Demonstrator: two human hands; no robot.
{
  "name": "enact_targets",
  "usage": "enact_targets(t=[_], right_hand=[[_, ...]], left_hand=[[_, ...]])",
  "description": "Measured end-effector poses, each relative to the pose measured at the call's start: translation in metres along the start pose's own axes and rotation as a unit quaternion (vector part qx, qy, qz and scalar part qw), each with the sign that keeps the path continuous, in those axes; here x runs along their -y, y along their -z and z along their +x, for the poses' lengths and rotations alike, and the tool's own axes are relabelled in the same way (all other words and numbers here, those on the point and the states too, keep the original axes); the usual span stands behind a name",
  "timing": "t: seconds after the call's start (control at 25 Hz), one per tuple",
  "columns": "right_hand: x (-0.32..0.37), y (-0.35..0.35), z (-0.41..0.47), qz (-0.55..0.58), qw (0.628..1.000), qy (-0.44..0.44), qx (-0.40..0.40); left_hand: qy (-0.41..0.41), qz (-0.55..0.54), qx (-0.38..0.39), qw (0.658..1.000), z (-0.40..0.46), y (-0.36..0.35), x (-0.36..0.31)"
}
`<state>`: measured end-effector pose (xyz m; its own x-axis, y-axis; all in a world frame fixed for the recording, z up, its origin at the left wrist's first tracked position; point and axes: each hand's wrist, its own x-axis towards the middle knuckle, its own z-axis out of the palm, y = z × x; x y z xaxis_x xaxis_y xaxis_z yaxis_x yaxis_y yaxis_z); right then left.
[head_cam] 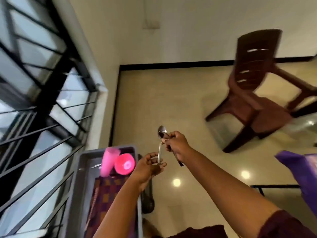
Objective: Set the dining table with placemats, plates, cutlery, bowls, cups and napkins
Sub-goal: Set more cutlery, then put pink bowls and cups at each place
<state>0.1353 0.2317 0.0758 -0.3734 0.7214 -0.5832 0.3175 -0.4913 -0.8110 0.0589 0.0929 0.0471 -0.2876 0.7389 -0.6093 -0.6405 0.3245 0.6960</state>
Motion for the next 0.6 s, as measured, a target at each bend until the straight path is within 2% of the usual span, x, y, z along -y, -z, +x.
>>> enact_targets(t=[0.08,0.32,0.4,0.52,0.6], right_hand=[[-0.004,0.052,-0.012,0.008,1.000,0.017,-0.015],[-0.026,0.233,-0.061,0.022,0.987,0.035,-0.157],[-0.032,0.285,-0.084,0.076,0.978,0.043,-0.191],[-0.051,0.363,-0.132,0.145,0.958,0.070,-0.239],[-0.076,0.407,-0.166,0.124,0.944,0.078,-0.297]], left_hand=[[0.004,0.039,0.034,0.999,0.011,-0.055,0.005],[-0.009,0.176,0.153,0.972,0.005,-0.239,0.066],[-0.008,0.196,0.199,0.960,0.004,-0.290,0.091],[0.009,0.232,0.280,0.932,-0.004,-0.366,0.137],[0.026,0.285,0.340,0.896,-0.021,-0.406,0.169]])
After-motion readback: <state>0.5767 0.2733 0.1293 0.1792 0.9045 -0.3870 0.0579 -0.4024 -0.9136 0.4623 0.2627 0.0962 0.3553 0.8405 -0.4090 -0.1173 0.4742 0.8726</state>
